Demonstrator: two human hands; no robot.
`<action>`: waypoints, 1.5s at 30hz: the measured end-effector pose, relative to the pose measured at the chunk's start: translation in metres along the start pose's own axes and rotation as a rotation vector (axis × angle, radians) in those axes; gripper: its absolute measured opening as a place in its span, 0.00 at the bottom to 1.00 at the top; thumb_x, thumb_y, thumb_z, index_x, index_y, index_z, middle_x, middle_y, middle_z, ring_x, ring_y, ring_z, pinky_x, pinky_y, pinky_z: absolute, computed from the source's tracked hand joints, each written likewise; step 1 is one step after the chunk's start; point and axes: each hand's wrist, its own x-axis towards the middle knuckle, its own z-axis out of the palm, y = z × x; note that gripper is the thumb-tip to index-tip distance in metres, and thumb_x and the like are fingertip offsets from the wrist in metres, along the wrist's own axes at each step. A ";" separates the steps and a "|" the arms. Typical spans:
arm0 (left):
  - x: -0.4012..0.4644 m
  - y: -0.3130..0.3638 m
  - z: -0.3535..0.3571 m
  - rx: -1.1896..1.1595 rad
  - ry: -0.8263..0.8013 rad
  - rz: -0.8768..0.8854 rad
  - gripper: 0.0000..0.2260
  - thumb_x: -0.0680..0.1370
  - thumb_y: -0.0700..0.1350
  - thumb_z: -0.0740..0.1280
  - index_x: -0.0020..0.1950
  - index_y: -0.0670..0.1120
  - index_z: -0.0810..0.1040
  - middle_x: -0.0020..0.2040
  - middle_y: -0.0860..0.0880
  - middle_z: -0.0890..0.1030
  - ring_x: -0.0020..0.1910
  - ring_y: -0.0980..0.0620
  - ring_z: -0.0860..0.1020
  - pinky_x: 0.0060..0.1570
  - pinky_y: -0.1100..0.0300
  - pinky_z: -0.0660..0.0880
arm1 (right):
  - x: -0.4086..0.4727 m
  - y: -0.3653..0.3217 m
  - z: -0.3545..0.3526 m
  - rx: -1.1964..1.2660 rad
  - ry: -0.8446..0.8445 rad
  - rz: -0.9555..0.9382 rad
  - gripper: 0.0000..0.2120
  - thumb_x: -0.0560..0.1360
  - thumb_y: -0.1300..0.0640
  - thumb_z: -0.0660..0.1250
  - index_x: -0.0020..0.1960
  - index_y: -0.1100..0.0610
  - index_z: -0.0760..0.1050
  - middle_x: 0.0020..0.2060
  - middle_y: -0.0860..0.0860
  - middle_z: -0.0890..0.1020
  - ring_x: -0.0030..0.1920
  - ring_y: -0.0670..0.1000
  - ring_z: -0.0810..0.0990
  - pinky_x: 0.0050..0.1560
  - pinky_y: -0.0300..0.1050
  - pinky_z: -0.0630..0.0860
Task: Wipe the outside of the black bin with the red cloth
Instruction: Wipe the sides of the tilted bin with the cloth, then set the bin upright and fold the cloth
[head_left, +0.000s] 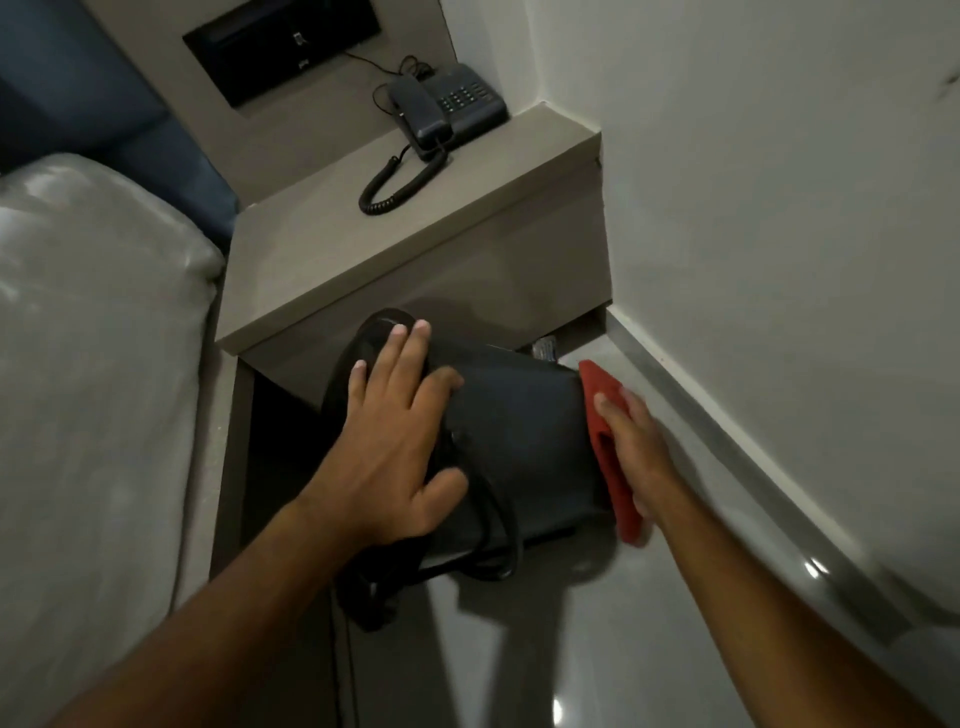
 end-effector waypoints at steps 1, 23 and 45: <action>-0.002 0.001 0.001 0.021 -0.001 0.071 0.32 0.69 0.60 0.58 0.71 0.48 0.66 0.82 0.39 0.47 0.81 0.40 0.41 0.72 0.28 0.48 | -0.003 0.006 -0.001 0.087 0.005 0.069 0.33 0.74 0.37 0.64 0.77 0.41 0.61 0.72 0.51 0.70 0.67 0.58 0.72 0.61 0.58 0.71; -0.017 -0.001 0.014 0.566 -0.306 0.973 0.23 0.69 0.57 0.66 0.62 0.50 0.75 0.80 0.35 0.52 0.79 0.33 0.52 0.73 0.30 0.44 | -0.035 0.012 -0.076 0.881 0.410 0.327 0.18 0.80 0.54 0.61 0.68 0.54 0.77 0.56 0.55 0.83 0.60 0.58 0.80 0.53 0.50 0.76; -0.021 0.027 -0.125 -2.085 0.092 -0.849 0.40 0.61 0.62 0.79 0.69 0.49 0.72 0.68 0.42 0.78 0.64 0.48 0.79 0.62 0.50 0.75 | -0.182 -0.300 0.034 1.136 -0.041 0.240 0.21 0.72 0.51 0.63 0.62 0.55 0.81 0.56 0.57 0.87 0.50 0.59 0.88 0.53 0.61 0.79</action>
